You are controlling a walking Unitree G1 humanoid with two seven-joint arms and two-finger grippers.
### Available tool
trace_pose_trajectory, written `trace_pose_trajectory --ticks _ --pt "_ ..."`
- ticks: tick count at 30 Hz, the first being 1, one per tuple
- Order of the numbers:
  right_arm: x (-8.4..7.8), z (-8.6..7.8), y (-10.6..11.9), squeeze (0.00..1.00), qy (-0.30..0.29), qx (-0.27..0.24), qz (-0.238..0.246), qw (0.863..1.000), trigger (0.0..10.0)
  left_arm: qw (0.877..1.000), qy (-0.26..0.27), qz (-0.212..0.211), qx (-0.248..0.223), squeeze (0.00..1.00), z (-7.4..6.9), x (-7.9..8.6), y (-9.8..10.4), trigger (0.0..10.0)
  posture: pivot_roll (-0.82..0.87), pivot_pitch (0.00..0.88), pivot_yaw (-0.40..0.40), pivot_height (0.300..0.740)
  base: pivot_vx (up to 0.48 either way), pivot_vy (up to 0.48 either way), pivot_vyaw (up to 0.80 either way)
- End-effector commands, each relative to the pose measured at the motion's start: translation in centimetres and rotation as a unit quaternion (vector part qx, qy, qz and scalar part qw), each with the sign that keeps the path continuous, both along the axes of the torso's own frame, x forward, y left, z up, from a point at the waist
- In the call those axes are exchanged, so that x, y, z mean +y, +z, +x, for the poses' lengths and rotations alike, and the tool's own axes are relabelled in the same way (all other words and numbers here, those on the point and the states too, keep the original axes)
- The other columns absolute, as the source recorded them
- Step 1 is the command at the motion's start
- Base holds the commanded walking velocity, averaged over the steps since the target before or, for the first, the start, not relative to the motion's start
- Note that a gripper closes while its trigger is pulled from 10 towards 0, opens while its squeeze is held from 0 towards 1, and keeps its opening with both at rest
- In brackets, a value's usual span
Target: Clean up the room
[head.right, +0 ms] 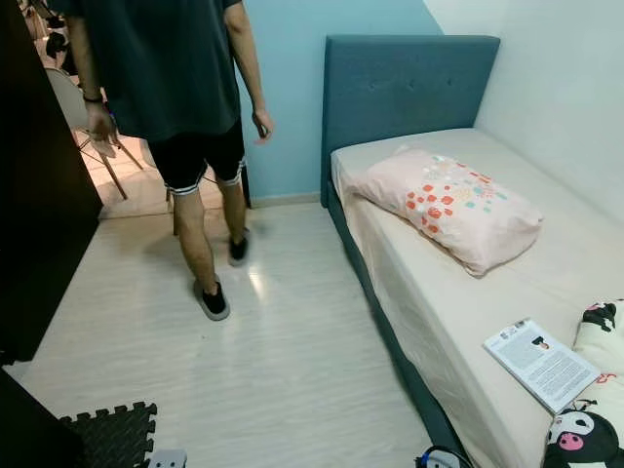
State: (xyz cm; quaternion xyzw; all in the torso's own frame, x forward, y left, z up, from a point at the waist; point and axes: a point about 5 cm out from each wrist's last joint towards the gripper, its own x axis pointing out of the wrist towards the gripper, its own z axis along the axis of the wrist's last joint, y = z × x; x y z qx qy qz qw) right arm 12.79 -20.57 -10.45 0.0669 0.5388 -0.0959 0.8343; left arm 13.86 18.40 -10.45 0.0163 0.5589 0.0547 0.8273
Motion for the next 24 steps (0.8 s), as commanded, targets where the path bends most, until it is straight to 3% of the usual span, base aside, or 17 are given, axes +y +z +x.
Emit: trace_pose_trajectory --ticks 1,5,24 --pt "0.16 0.03 -0.02 0.00 0.007 0.001 -0.002 1.000 10.0 1.000 0.009 0.006 0.000 0.00 -0.16 0.50 0.00 10.0 -0.03 0.000 -0.076 0.739 0.000 0.000 0.00" --pt "0.02 0.04 0.02 0.00 0.024 0.000 -0.011 1.000 10.0 1.000 0.030 0.004 -0.003 0.00 -0.31 0.43 -0.05 10.0 -0.01 0.000 -0.093 0.739 0.000 0.000 0.00" --pt "0.09 -0.20 -0.06 0.00 0.029 0.001 -0.008 1.000 10.0 1.000 0.027 0.007 0.002 0.00 -0.60 0.53 -0.14 10.0 -0.01 0.000 -0.086 0.739 0.000 0.000 0.00"
